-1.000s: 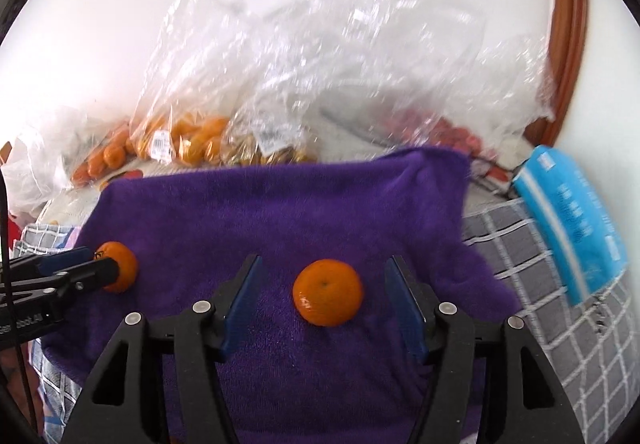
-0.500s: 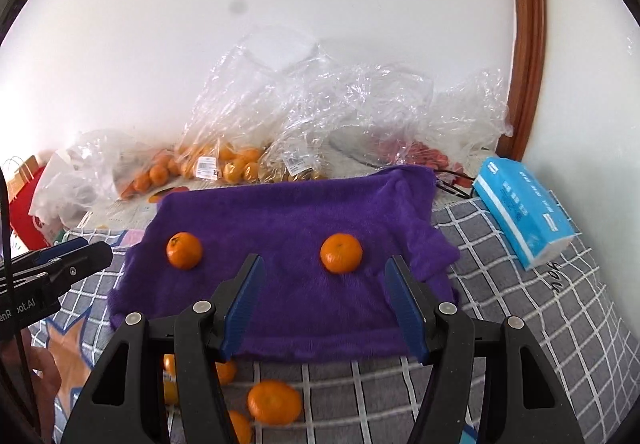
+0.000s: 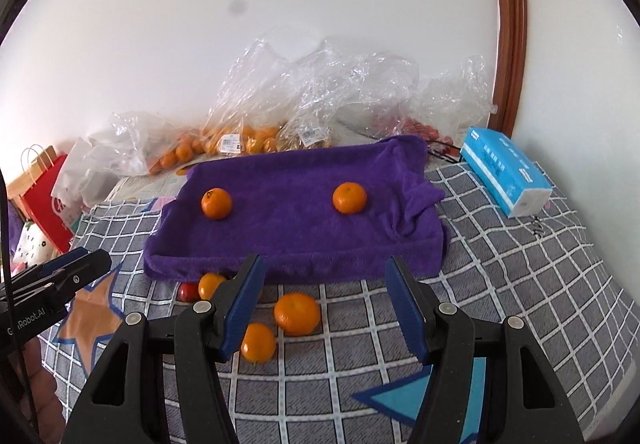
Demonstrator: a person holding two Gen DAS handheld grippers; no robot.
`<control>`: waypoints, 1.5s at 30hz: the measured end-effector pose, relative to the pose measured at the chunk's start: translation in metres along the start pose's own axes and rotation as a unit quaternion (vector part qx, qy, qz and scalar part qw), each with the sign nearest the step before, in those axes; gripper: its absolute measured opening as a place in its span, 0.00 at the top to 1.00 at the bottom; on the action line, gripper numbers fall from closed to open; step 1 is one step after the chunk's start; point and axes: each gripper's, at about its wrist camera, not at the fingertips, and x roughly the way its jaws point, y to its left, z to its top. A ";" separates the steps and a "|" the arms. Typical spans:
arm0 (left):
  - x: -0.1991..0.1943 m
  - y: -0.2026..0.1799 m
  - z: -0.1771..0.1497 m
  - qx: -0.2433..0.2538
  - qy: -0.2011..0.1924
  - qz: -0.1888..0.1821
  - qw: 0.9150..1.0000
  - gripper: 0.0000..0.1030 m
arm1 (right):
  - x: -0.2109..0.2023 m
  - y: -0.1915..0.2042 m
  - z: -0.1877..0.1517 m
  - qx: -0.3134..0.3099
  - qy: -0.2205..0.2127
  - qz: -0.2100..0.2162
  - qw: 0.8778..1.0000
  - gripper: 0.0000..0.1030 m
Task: Organize fruits
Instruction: 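Withdraw both open tools back toward the remaining fruit, then grasp another large orange with the right tool while the left tool approaches a brown kiwi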
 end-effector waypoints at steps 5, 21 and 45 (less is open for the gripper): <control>-0.010 -0.002 -0.009 0.003 -0.003 -0.003 1.000 0.50 | -0.011 -0.003 -0.012 0.002 0.001 0.011 1.000 0.39; 0.005 0.011 -0.039 -0.014 0.033 0.030 0.999 0.50 | -0.007 -0.014 -0.035 0.021 0.017 0.030 0.999 0.43; 0.053 0.052 -0.068 -0.017 0.062 0.035 0.997 0.40 | 0.082 0.010 -0.040 -0.015 0.078 0.051 0.996 0.61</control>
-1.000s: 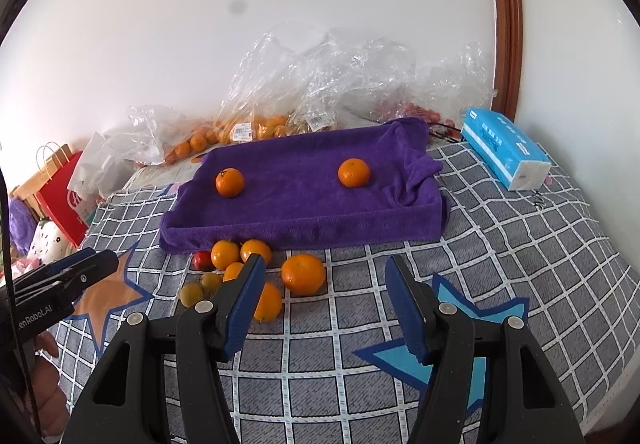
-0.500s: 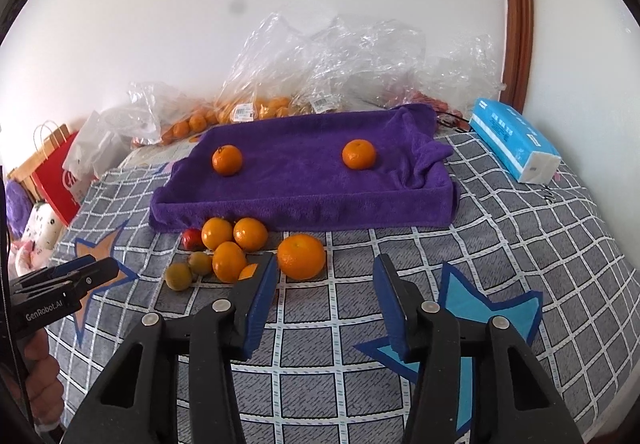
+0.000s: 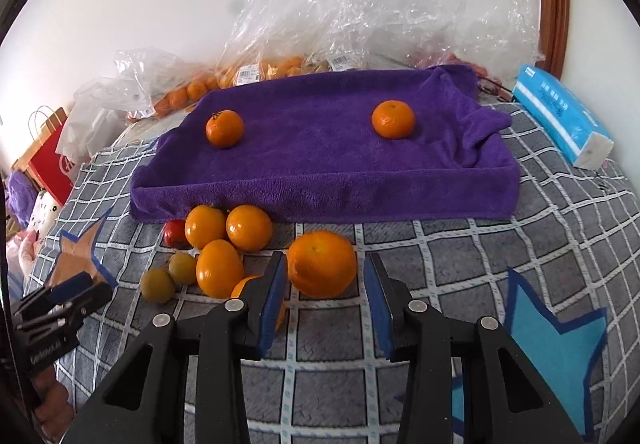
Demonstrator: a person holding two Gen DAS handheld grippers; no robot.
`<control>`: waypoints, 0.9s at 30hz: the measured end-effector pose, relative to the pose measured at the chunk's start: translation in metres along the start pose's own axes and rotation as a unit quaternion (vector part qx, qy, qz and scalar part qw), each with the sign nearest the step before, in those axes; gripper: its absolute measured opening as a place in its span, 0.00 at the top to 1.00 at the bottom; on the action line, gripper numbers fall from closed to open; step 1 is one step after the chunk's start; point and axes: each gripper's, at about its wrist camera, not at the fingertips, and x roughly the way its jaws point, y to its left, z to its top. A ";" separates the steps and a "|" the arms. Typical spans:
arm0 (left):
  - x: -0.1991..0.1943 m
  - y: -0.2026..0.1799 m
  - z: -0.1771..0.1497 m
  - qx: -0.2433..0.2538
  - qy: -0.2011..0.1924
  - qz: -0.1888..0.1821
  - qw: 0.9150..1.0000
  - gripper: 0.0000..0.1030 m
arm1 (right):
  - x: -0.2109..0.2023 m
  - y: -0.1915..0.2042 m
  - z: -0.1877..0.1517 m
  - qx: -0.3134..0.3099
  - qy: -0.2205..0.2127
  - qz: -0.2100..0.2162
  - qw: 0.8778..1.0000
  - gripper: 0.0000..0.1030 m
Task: Organize fruits
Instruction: 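Grasp another large orange with the right tool while the left tool approaches a brown kiwi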
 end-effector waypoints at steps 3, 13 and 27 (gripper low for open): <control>0.000 0.001 0.000 -0.002 0.001 -0.008 1.000 0.37 | 0.009 0.003 0.003 -0.005 0.005 -0.007 1.000 0.60; 0.004 -0.011 -0.001 0.029 0.011 0.006 1.000 0.27 | -0.007 -0.015 -0.005 0.001 -0.012 -0.007 1.000 0.61; -0.007 -0.019 -0.009 0.041 -0.001 0.011 0.999 0.37 | -0.009 -0.047 -0.027 -0.001 0.009 -0.004 1.000 0.60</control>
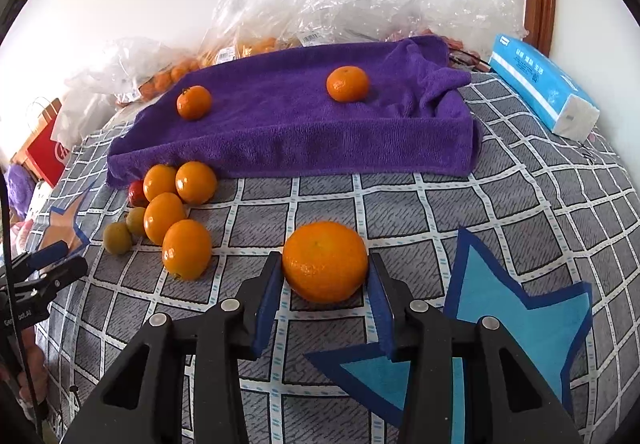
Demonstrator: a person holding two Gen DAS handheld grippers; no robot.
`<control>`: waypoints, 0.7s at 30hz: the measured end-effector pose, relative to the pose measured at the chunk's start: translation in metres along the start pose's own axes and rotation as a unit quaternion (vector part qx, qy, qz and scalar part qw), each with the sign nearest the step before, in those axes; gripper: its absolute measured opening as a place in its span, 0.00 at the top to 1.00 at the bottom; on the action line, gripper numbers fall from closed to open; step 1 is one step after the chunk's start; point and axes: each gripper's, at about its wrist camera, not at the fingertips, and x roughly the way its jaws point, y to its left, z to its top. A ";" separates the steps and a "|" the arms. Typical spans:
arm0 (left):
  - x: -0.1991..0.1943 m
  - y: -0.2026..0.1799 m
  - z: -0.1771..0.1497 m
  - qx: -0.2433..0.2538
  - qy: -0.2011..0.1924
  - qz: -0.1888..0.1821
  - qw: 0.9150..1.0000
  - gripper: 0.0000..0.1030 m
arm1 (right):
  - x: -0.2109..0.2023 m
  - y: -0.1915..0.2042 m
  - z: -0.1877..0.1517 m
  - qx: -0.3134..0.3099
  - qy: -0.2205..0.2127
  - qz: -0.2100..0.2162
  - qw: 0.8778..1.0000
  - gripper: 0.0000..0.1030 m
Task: Organize fruits
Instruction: 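Grasp another large orange with the right tool while the left tool approaches a brown kiwi, then close the left tool on the brown kiwi fruit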
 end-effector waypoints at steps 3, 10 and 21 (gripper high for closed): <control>-0.005 -0.009 0.001 -0.007 -0.004 -0.029 1.000 0.37 | -0.003 -0.005 -0.001 0.012 -0.010 0.002 1.000 0.60; 0.006 -0.049 0.019 0.013 -0.011 -0.039 0.999 0.39 | -0.011 -0.005 -0.006 0.006 -0.025 0.021 0.999 0.60; 0.024 -0.049 0.024 0.017 0.008 -0.020 1.000 0.75 | -0.018 -0.020 -0.009 0.042 -0.042 0.062 0.996 0.60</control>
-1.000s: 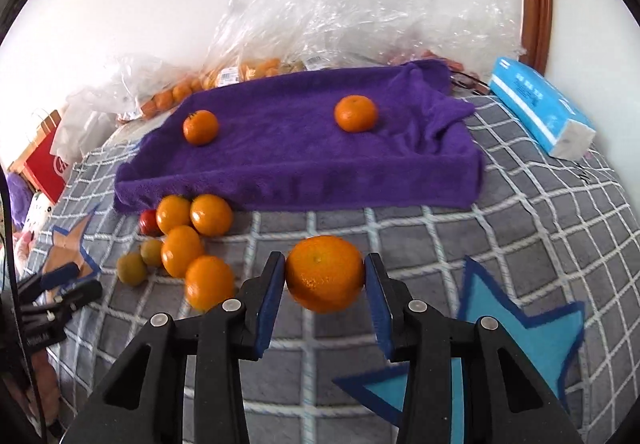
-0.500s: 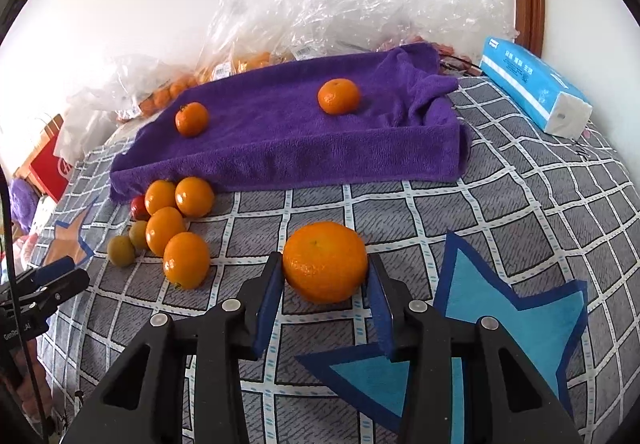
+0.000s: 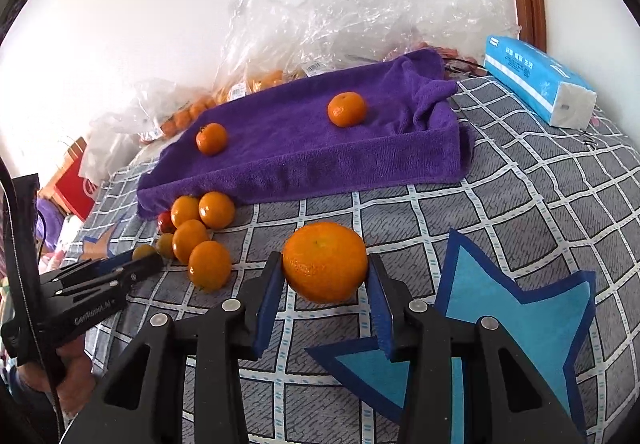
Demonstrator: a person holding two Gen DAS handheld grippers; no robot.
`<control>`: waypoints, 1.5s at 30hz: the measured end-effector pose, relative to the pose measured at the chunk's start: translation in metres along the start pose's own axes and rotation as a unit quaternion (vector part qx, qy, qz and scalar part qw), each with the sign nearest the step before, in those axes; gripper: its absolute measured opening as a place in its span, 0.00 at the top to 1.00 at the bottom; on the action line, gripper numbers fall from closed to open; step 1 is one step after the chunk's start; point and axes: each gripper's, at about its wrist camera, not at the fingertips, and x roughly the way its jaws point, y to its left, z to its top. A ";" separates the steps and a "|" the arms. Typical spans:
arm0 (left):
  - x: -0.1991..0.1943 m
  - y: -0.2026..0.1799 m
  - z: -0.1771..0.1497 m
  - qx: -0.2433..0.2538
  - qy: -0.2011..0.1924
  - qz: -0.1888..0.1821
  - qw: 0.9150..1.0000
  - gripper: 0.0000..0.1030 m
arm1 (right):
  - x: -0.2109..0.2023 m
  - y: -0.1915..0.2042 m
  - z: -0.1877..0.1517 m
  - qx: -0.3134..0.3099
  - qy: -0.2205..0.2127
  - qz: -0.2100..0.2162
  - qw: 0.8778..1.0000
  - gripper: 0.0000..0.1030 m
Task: Organize fruits
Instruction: 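Close the left tool on the brown kiwi fruit, then carry the kiwi in the left tool and orange in the right tool over the towel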
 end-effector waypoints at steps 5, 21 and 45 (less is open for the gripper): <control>0.001 0.011 -0.005 -0.003 0.000 0.008 1.000 0.72 | 0.003 0.002 0.001 -0.003 0.004 -0.006 1.000 0.60; 0.003 0.017 -0.002 -0.020 -0.001 -0.003 1.000 0.74 | 0.011 0.005 0.002 -0.011 0.025 -0.028 0.999 0.60; -0.013 0.037 -0.007 -0.067 -0.051 -0.073 0.994 0.75 | 0.011 0.010 0.002 -0.022 0.023 -0.050 0.998 0.61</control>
